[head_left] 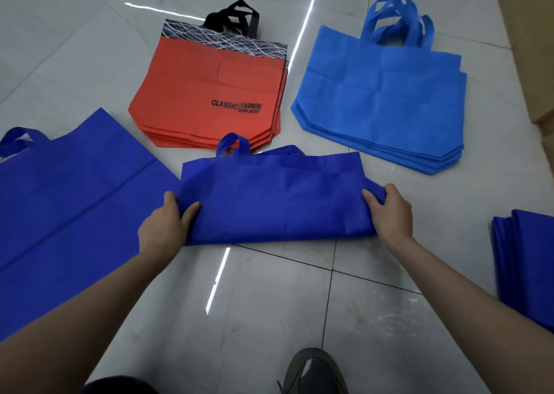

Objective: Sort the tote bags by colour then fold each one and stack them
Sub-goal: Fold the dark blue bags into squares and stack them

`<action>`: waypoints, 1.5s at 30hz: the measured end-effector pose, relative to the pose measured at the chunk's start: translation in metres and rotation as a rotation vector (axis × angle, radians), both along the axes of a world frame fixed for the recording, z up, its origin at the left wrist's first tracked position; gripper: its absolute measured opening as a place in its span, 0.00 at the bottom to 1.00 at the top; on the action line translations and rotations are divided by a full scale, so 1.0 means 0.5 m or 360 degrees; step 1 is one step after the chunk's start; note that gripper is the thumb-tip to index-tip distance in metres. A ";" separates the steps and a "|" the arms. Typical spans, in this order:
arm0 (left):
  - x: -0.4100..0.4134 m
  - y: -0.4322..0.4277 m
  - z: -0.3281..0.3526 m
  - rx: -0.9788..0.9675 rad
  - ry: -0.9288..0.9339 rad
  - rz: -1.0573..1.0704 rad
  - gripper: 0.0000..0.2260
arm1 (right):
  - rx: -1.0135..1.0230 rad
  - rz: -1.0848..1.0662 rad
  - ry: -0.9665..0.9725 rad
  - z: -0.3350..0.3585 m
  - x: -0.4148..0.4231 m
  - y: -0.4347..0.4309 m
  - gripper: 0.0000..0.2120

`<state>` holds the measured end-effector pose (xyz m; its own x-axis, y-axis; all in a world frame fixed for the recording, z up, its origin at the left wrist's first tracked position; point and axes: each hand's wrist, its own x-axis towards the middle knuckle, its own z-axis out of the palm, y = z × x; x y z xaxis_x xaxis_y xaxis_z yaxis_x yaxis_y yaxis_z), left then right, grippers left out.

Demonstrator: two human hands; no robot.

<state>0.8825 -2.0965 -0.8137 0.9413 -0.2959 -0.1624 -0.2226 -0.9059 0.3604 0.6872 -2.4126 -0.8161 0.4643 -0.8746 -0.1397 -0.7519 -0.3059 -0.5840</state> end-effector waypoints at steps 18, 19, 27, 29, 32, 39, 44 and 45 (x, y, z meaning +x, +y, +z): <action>-0.028 -0.045 -0.039 -0.0030 -0.0422 -0.0049 0.21 | -0.0346 -0.0214 0.0536 -0.036 0.051 0.069 0.11; -0.028 -0.051 -0.047 0.0016 -0.0465 -0.0256 0.21 | -0.0410 -0.0226 0.0501 -0.036 0.056 0.079 0.13; -0.020 -0.068 -0.095 0.0255 -0.0226 -0.0822 0.29 | -0.0853 0.0977 0.0105 -0.038 0.188 0.242 0.23; -0.020 -0.070 -0.097 0.0266 -0.0229 -0.0785 0.27 | -0.0726 0.1232 0.0379 -0.051 0.224 0.269 0.26; -0.023 -0.071 -0.104 0.0271 -0.0222 -0.0655 0.26 | -0.0696 0.1529 0.0609 -0.091 0.244 0.259 0.28; -0.028 -0.074 -0.112 0.0246 -0.0218 -0.0584 0.25 | -0.0635 0.1399 0.0529 -0.098 0.218 0.225 0.26; -0.030 -0.075 -0.113 0.0211 -0.0213 -0.0557 0.25 | -0.0573 0.1048 0.0700 -0.101 0.134 0.111 0.27; -0.030 -0.074 -0.112 0.0208 -0.0209 -0.0552 0.25 | -0.0572 0.0979 0.0752 -0.099 0.123 0.094 0.28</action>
